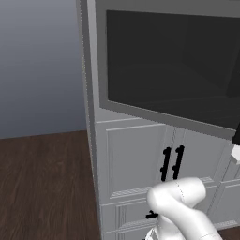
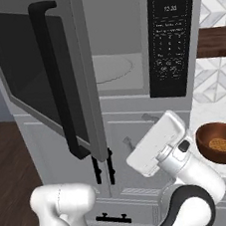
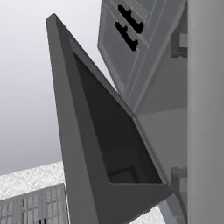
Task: Open the microwave, place the bowl with waffle inside the microwave, then close the microwave door and turn it on.
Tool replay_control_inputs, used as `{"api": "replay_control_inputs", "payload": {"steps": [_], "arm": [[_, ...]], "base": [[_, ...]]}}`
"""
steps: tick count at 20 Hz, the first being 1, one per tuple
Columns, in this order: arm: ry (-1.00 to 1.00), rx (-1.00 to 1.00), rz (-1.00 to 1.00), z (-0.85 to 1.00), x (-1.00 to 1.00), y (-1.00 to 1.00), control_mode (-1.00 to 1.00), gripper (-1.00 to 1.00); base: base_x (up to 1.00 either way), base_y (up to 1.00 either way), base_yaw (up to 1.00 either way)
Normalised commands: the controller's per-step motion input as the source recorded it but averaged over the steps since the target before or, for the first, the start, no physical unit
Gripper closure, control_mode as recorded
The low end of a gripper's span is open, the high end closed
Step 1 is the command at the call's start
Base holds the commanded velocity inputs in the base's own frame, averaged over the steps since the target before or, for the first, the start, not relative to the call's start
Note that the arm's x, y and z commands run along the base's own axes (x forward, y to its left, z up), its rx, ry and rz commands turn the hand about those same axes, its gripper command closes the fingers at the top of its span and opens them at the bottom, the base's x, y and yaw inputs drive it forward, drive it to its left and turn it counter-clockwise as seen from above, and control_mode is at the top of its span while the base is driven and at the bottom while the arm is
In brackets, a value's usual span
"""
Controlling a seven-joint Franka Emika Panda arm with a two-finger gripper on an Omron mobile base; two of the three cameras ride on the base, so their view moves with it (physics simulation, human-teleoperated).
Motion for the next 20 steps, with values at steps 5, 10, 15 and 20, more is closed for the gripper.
{"api": "replay_control_inputs", "payload": {"steps": [5, 10, 15, 20], "arm": [[-0.18, -0.19, 0.07, 0.08, 0.0, 0.18, -1.0, -1.0], [-0.1, -0.15, 0.08, 0.01, 0.01, 0.18, -1.0, -1.0], [-0.01, -0.11, 0.12, 0.09, -0.01, 0.31, -1.0, -1.0], [-0.02, -0.11, 0.25, 0.29, -0.46, 0.64, -1.0, -1.0]], "base": [[0.0, 0.0, 0.0], [0.0, 0.0, 0.0], [0.0, 0.0, 0.0], [0.0, 0.0, 0.0]]}}
